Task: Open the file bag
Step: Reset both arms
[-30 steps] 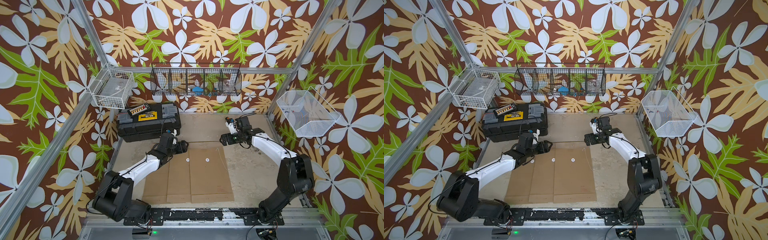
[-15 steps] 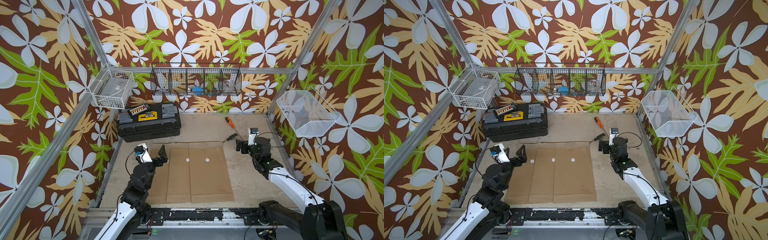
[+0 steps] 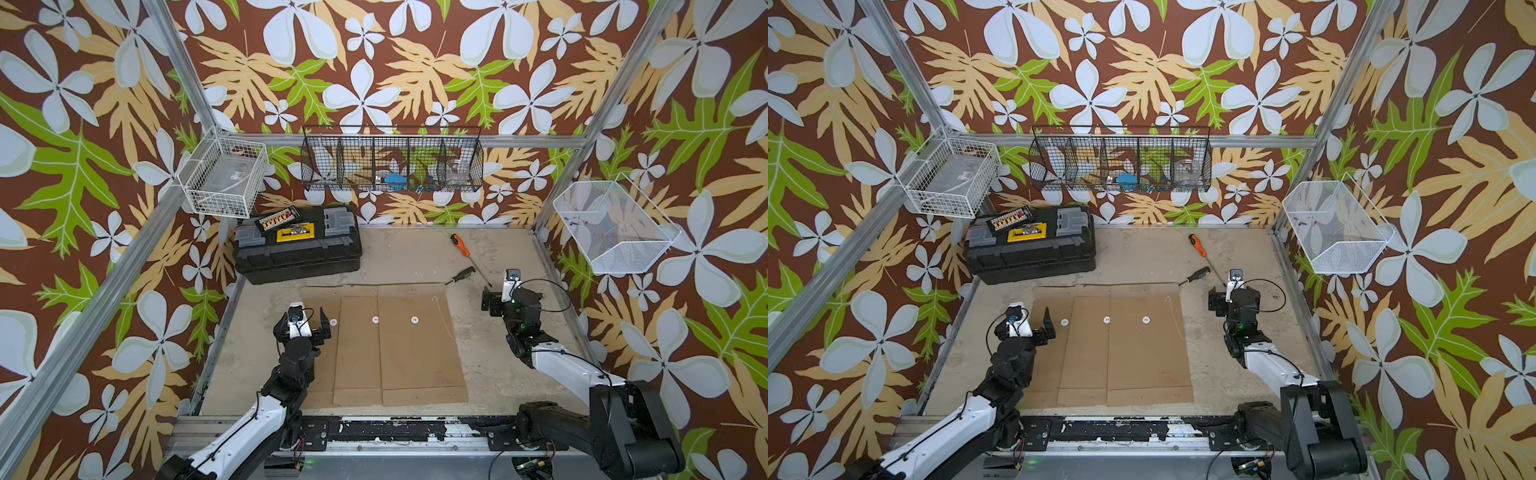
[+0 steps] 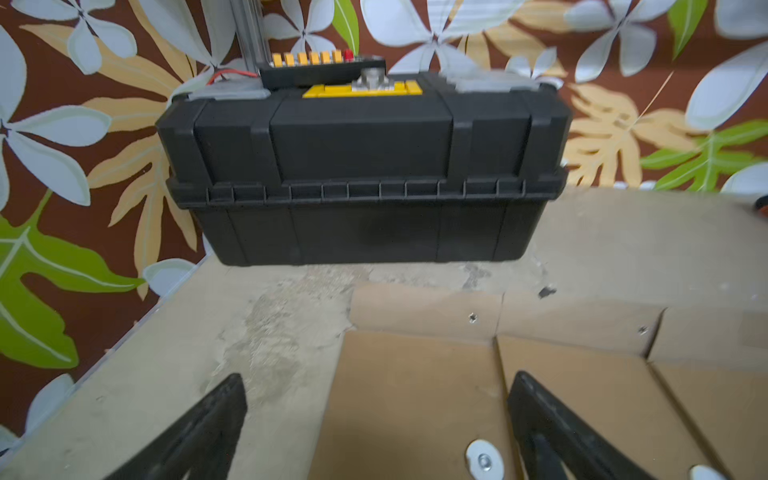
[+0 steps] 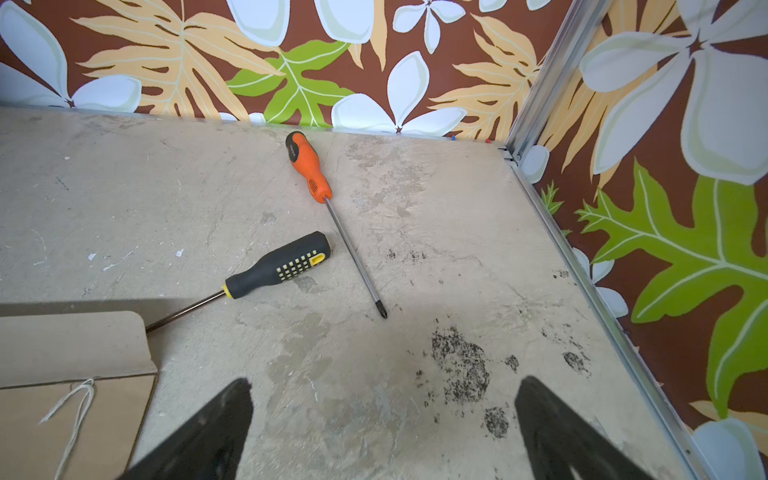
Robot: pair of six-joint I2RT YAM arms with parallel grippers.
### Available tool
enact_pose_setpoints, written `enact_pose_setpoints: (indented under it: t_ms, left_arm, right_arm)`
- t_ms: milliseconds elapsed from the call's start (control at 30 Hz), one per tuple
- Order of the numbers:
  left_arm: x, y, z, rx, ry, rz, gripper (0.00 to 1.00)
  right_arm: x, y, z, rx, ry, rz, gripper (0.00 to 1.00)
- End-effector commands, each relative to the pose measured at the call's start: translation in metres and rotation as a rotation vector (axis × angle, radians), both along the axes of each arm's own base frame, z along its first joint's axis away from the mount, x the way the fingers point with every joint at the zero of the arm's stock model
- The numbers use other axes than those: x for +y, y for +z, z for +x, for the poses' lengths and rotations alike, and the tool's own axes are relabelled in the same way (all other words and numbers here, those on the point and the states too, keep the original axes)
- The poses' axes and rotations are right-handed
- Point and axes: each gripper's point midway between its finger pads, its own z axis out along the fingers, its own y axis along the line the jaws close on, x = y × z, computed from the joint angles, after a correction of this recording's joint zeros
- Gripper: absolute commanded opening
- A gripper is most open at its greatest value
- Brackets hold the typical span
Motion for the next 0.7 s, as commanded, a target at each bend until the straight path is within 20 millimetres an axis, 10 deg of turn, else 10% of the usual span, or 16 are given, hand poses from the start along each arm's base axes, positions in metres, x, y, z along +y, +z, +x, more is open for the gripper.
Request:
enact_pose_setpoints:
  t_ms: [0, 667]
  left_arm:
    - [0.005, 0.014, 0.005, -0.076, 0.027, 0.028, 1.00]
    - [-0.001, 0.015, 0.068, -0.061, -0.100, 0.022, 1.00]
  right_arm:
    - [-0.001, 0.011, 0.007, -0.074, 0.010, -0.027, 1.00]
    - [0.004, -0.007, 0.008, -0.202, 0.082, 0.035, 1.00]
